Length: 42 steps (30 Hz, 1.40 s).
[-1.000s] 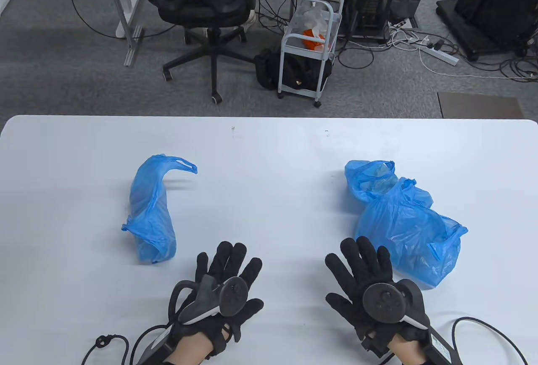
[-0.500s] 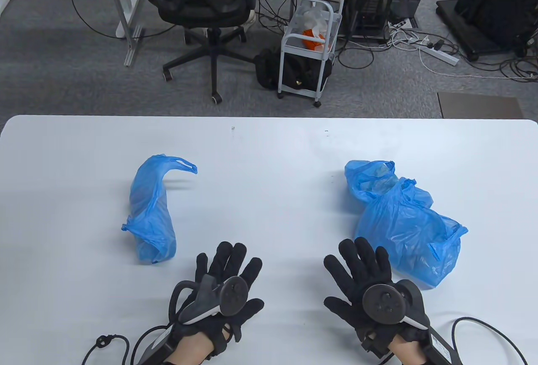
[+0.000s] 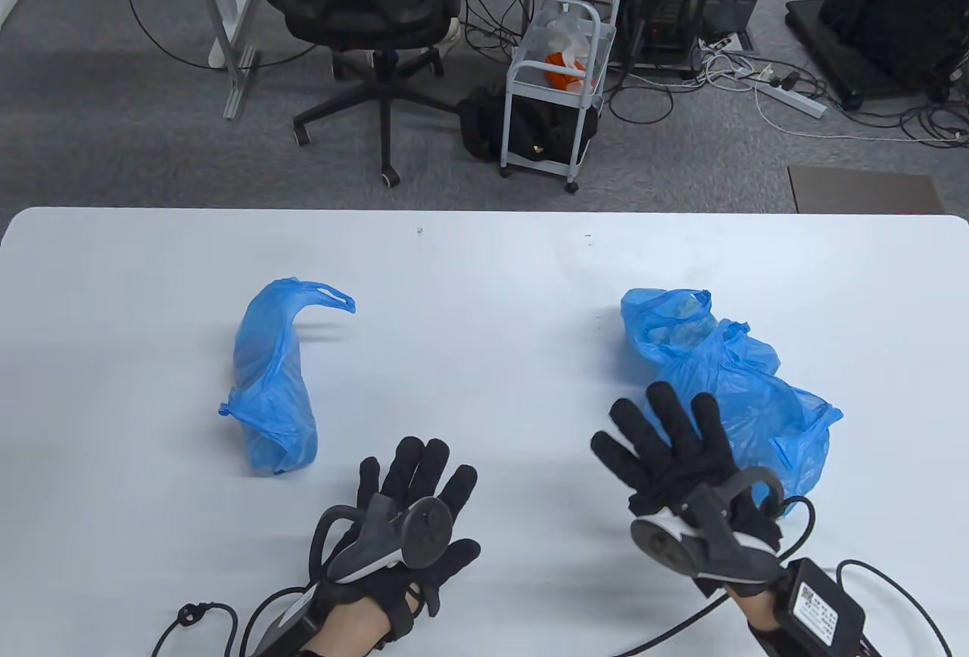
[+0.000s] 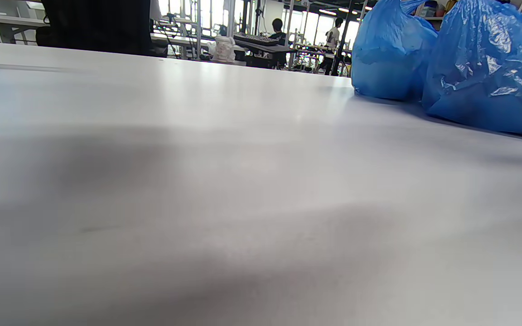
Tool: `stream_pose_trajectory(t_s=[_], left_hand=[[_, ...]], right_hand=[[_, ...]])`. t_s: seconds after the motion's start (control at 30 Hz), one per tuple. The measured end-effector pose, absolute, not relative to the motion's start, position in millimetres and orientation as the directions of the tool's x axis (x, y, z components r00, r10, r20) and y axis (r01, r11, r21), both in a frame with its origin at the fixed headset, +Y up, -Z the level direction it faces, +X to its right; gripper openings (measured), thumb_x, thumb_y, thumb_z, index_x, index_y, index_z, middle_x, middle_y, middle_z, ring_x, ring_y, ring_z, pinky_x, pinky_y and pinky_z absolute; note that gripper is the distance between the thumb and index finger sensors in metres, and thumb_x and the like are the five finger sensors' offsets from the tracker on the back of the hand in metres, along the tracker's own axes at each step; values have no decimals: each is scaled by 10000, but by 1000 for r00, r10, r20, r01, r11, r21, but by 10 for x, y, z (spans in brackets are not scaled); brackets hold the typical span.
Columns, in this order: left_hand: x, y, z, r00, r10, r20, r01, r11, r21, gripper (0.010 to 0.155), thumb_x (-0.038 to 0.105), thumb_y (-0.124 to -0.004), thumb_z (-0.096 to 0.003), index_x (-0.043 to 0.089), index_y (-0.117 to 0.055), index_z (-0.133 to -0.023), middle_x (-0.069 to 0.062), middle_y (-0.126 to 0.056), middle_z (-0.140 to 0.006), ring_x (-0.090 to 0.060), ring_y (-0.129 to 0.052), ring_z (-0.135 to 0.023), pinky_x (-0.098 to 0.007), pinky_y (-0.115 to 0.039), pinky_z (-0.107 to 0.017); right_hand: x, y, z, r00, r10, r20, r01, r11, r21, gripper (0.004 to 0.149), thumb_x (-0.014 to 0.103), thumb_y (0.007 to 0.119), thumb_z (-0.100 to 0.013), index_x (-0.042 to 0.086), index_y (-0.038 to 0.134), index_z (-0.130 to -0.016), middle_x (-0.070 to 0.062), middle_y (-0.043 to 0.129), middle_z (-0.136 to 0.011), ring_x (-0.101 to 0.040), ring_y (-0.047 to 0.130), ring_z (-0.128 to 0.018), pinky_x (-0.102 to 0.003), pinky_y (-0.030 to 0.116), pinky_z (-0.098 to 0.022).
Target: Tie knot on plastic bag top
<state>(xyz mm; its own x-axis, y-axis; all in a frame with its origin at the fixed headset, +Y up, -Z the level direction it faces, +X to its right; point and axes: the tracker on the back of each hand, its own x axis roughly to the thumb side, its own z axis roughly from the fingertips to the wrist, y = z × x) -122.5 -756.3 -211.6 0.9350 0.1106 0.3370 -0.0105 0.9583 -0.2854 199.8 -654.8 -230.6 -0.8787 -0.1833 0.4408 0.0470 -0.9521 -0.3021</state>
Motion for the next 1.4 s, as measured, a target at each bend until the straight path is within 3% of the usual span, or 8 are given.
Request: stream_pose_trajectory(t_s=[0.13, 0.27, 0.7, 0.8, 0.87, 0.9, 1.2, 1.4], left_hand=[[-1224, -7589, -2134, 935, 105, 338, 1, 955, -298, 821, 791, -518, -363, 561, 64, -894, 139, 171, -1068, -215, 156, -1056, -668, -88, -736], [-1283, -7609, -2186, 941, 100, 323, 3, 953, -304, 823, 789, -520, -366, 557, 63, -898, 135, 171, -1069, -219, 154, -1056, -666, -84, -734], [-1305, -7634, -2198, 949, 102, 299, 1, 946, -324, 825, 787, -522, -366, 553, 59, -902, 133, 171, -1068, -218, 154, -1056, -663, -82, -735], [-1316, -7620, -2189, 950, 100, 296, -1, 949, -315, 824, 785, -523, -367, 550, 56, -904, 131, 170, -1068, -217, 154, -1055, -651, -73, -737], [-1310, -7617, -2180, 949, 100, 298, -1, 950, -314, 824, 786, -521, -367, 549, 57, -904, 130, 172, -1068, -216, 156, -1055, -651, -72, -737], [-1305, -7617, -2176, 948, 101, 300, -2, 949, -314, 824, 786, -521, -367, 551, 58, -903, 132, 172, -1067, -214, 156, -1055, -650, -71, -738], [-1254, -7590, -2181, 942, 103, 319, -2, 953, -303, 823, 786, -522, -367, 551, 57, -903, 132, 171, -1067, -215, 156, -1055, -651, -72, -737], [-1286, -7553, -2147, 940, 125, 317, -24, 952, -304, 825, 787, -523, -365, 552, 60, -899, 133, 175, -1065, -214, 159, -1054, -653, -71, -737]], right_hand=[[2634, -6158, -2590, -951, 173, 255, -262, -888, -377, 937, 424, 1004, -315, 379, 374, -1007, -14, 113, -1149, -445, -2, -1069, -672, -132, -650], [3263, -6314, -2749, -858, 495, 140, -508, -773, -381, 904, 396, 1011, -334, 339, 423, -1018, -34, 214, -1166, -454, 53, -1085, -667, -151, -659], [3899, -7297, -3190, -778, 591, -212, -601, -799, -24, 954, 449, 982, -337, 308, 342, -1030, -70, 250, -1162, -452, 50, -1088, -653, -192, -633], [3977, -7356, -3200, -768, 577, -278, -596, -803, -16, 765, 344, 977, -358, 202, 576, -993, -130, 756, -967, -490, 355, -1057, -656, -141, -652], [4033, -7279, -3154, -743, 617, -260, -615, -782, -101, 402, 237, 947, -387, 145, 916, -777, -139, 987, -633, -502, 676, -860, -689, 31, -701], [4041, -7216, -3116, -729, 651, -211, -639, -758, -127, 377, 235, 937, -391, 148, 935, -758, -145, 994, -594, -494, 731, -798, -702, 109, -705], [3637, -6415, -2634, -661, 697, 279, -738, -535, -411, 374, 276, 876, -402, 190, 916, -764, -83, 992, -572, -442, 847, -693, -721, 354, -651], [2866, -6097, -2716, -668, 603, 436, -744, -563, -361, 375, 284, 874, -403, 204, 910, -767, -73, 993, -577, -437, 868, -681, -719, 379, -647]])
